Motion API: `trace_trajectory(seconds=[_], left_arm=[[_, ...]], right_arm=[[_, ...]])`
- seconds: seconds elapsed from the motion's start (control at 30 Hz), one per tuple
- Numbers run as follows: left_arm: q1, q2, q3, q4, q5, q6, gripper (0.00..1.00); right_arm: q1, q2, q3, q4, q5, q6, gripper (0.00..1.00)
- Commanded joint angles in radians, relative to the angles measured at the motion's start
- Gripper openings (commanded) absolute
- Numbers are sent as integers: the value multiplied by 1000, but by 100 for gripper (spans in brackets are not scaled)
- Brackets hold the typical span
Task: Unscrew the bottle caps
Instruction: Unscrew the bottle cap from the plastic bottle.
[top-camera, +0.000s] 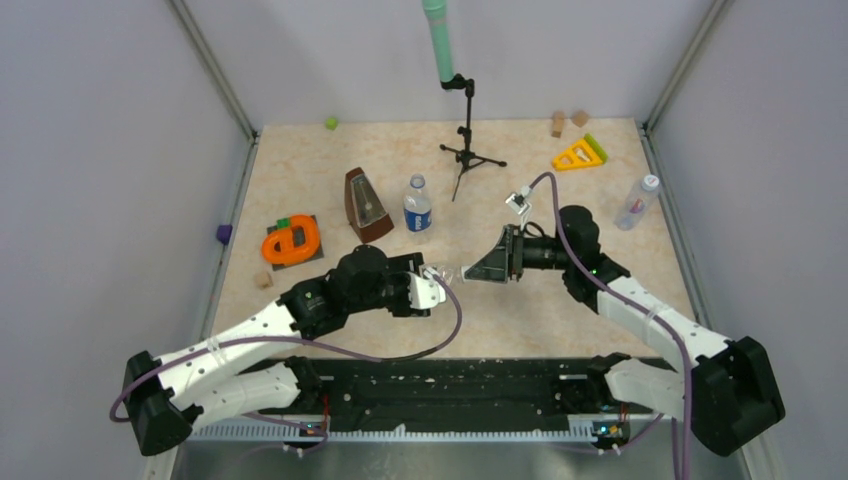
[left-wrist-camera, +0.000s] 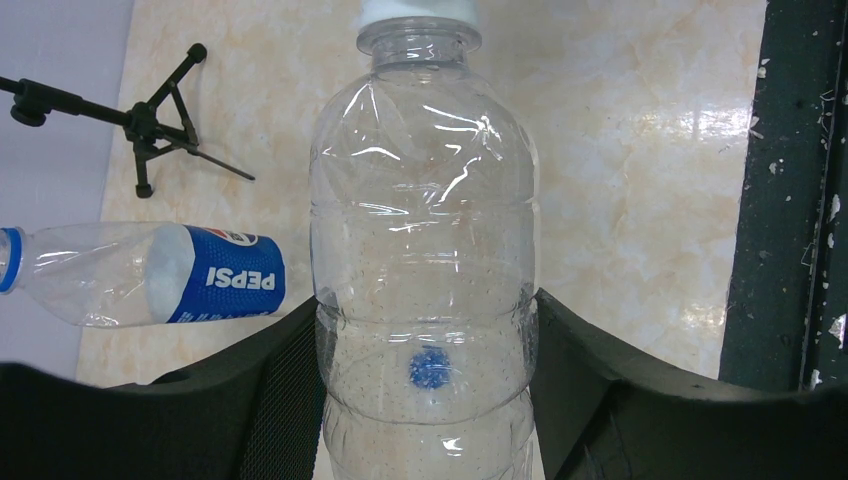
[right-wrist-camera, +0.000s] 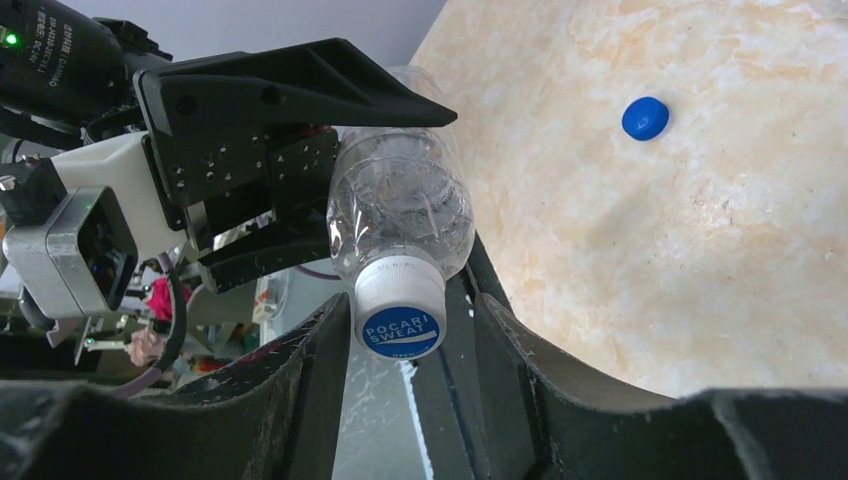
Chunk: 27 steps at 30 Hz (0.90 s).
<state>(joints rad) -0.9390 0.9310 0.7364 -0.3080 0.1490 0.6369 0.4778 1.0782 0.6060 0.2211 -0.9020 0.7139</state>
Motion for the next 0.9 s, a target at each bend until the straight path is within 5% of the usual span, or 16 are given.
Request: trace_trajectory(seconds=[0.0, 0.4, 0.87], left_arm=[[-4, -21, 14, 56, 12, -15, 0], [-1, -9, 43, 25, 91, -78, 0], [169, 5, 154, -107, 538, -138, 0]], right_arm=[[5, 9, 58, 7, -38, -32, 47], [23, -11, 36, 38, -14, -114, 0], [133, -118, 49, -80, 11, -557, 0]])
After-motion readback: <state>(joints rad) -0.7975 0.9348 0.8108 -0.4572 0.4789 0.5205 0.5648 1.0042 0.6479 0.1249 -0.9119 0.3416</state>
